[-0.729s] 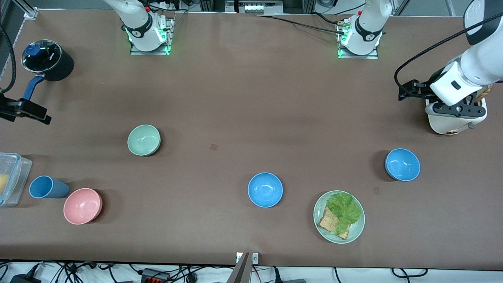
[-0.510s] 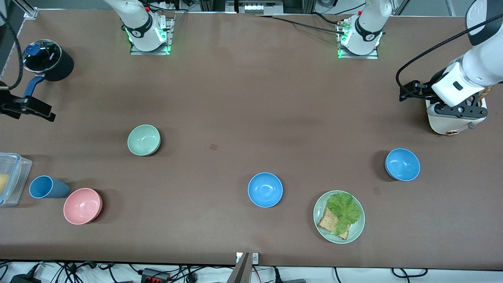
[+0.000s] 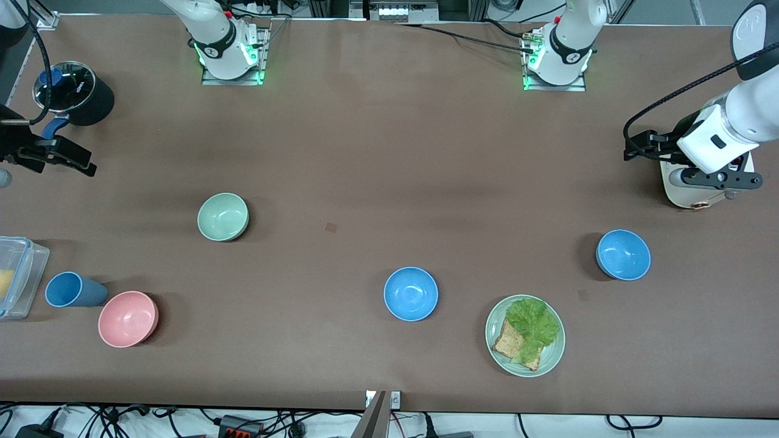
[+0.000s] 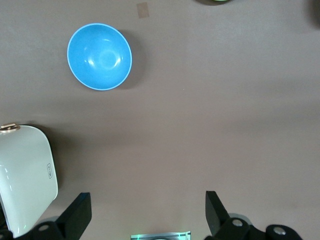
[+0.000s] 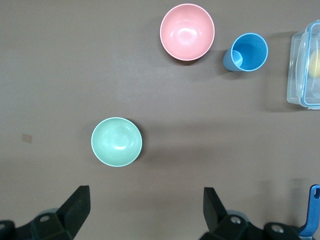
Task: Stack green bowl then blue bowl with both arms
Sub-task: 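Move both grippers down to the green and blue bowls, then grip the green and blue bowl rims with both grippers, then place the green bowl with the right gripper while the left gripper carries blue, then open and withdraw the right gripper while the left gripper brings the blue bowl over, then lower the blue bowl into the green bowl and open the left gripper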
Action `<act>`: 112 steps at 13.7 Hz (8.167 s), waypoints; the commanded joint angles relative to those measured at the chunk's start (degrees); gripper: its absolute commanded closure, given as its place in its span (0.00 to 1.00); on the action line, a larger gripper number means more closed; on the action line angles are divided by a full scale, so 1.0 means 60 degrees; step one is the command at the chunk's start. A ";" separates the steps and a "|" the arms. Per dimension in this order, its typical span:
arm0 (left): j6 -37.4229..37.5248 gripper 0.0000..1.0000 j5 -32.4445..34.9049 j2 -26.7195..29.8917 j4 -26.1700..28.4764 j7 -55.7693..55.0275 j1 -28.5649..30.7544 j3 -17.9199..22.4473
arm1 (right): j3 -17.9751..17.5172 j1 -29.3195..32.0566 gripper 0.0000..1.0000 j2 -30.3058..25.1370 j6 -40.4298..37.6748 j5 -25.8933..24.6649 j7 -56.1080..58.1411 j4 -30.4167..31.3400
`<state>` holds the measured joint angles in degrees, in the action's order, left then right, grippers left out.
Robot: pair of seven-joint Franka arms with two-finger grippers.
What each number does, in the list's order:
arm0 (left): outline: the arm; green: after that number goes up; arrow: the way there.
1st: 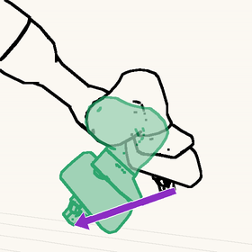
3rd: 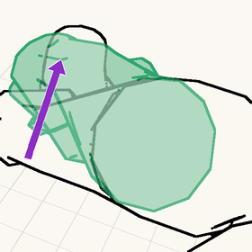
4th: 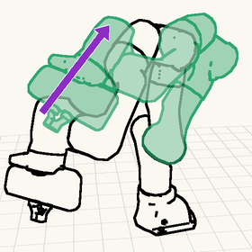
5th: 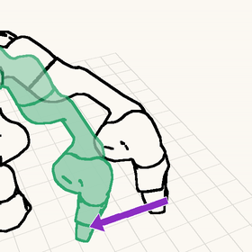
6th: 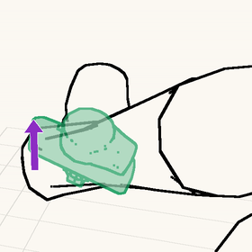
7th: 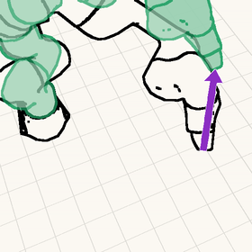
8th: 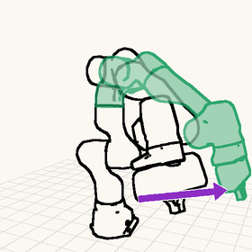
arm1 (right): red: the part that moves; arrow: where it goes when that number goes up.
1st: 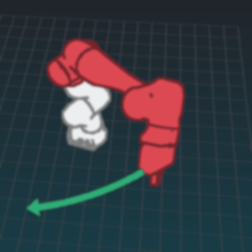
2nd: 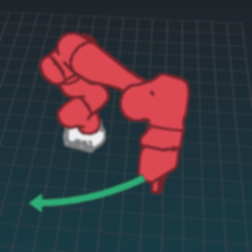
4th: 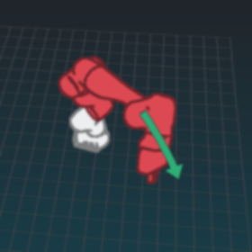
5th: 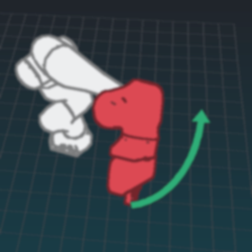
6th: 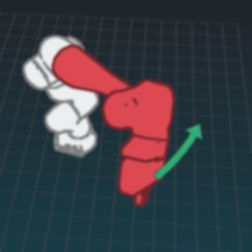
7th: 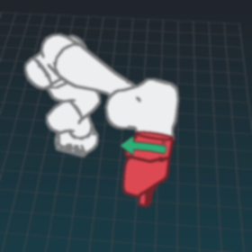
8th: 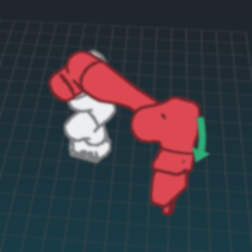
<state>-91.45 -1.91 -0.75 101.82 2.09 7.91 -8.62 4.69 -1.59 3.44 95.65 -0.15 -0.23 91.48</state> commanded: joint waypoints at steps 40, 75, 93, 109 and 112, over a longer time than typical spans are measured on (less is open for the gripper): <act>-0.5837 0.67 0.1358 -0.6292 -0.0887 0.2712 0.2300 -0.0145 | -0.0753 -0.3157 1.00 0.4317 0.3336 0.0156 -0.1582 0.0548; -0.2512 0.99 0.0025 -0.4519 -0.1297 -0.0985 0.2637 -0.4286 | 0.1502 -0.5038 0.00 0.4556 -0.0617 0.1683 -0.4049 -0.4026; -0.8898 0.99 -0.0020 -0.4050 0.2510 -1.0295 -0.0337 -0.6268 | 0.0848 -0.0821 0.00 0.2254 -0.1132 0.0703 -0.0153 -0.3515; -0.9177 0.99 0.1826 -0.5046 0.2146 -1.0997 -0.2051 -0.5008 | -0.0811 0.0705 0.00 0.0719 -0.0681 0.0010 0.0332 -0.1249; -0.9163 0.99 0.1812 -0.5105 0.2044 -1.1027 -0.2255 -0.4994 | -0.0811 0.0690 0.00 -0.0409 0.0475 -0.0004 0.0273 0.0699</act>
<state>-146.39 7.19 -30.69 115.74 -62.36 -3.99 -39.31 1.10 1.56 8.32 93.43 0.84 0.76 85.08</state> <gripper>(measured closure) 0.952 0.000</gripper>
